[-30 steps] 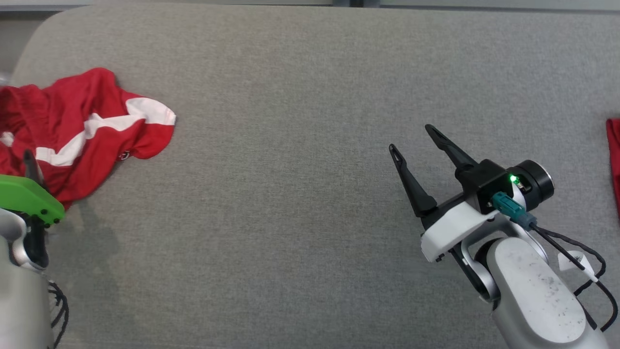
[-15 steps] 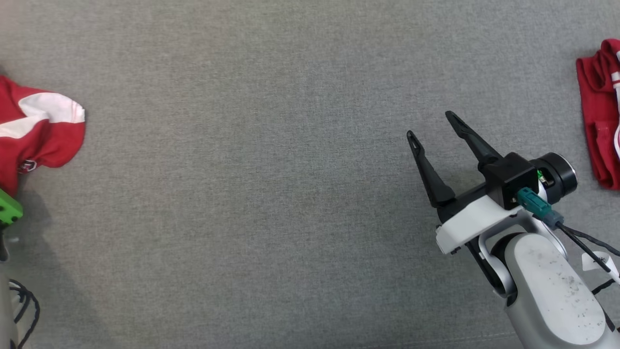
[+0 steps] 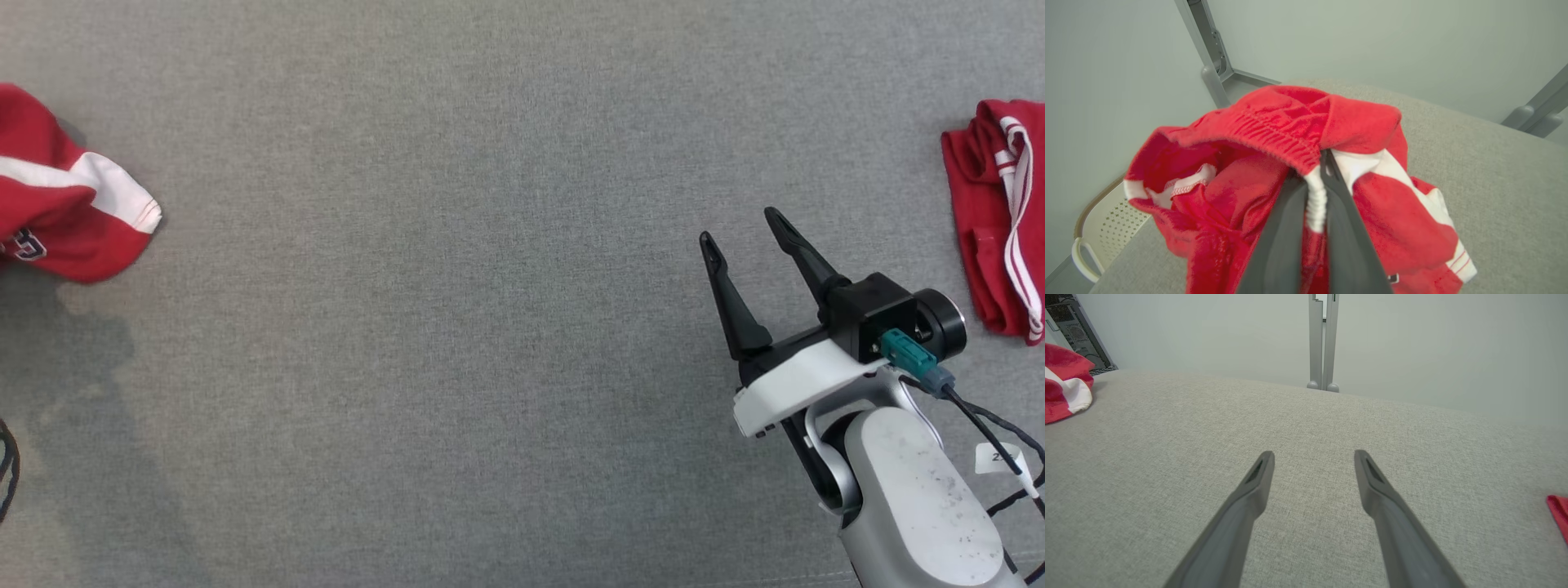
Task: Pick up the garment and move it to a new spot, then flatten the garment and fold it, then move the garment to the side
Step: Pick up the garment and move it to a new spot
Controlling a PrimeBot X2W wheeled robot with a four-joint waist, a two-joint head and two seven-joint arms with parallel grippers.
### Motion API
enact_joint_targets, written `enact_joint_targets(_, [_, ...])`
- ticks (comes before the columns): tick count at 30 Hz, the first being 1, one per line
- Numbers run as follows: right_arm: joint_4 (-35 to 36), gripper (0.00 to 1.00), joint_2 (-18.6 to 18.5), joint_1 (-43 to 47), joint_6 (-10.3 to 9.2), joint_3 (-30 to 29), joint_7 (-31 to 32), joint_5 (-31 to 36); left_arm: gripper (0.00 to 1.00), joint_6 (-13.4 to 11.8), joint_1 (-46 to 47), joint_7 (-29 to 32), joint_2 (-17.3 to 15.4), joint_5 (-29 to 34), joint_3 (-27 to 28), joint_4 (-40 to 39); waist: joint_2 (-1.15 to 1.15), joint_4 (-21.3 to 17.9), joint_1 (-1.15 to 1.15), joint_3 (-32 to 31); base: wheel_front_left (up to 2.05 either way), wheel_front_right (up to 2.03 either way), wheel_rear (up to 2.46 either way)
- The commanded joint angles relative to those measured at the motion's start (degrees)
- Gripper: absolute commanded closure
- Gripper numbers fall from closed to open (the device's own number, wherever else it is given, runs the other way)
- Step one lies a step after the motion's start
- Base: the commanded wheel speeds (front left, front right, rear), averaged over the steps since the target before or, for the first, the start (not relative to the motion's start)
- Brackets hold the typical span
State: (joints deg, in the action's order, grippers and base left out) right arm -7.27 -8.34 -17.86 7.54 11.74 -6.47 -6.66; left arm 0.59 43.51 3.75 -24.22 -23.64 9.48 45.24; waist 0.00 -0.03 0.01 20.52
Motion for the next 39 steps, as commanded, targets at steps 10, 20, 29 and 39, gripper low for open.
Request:
enact_joint_targets(10, [-4.5, 0.00, 2.7, 2.6, -0.11, -1.9, -3.2, -0.8, 1.00, 1.7, 2.9, 5.2, 5.8, 0.9, -7.0, -19.5, 0.00, -1.3, -0.01, -11.7, 0.00, 0.00, 0.00])
enact_joint_targets(20, [-4.9, 0.00, 4.0, 3.6, -0.11, -2.8, -3.3, -0.7, 1.00, 2.4, -0.7, 7.9, 17.7, -0.6, -16.8, -33.5, 0.00, -8.8, -0.01, -13.8, 0.00, 0.00, 0.00])
enact_joint_targets(29, [-3.5, 0.00, 4.5, 3.8, -0.11, -3.1, -2.8, -0.6, 1.00, 2.1, -6.7, 4.4, 20.7, 1.1, -28.8, -31.5, 0.00, -15.7, -0.01, -11.5, 0.00, 0.00, 0.00])
enact_joint_targets(39, [-3.8, 0.00, 5.0, 4.5, -0.10, -4.6, -3.7, -1.1, 0.87, 0.9, -15.1, -1.0, 21.1, -2.6, -34.3, -18.0, 0.00, -16.9, -0.01, -9.7, 0.00, 0.00, 0.00])
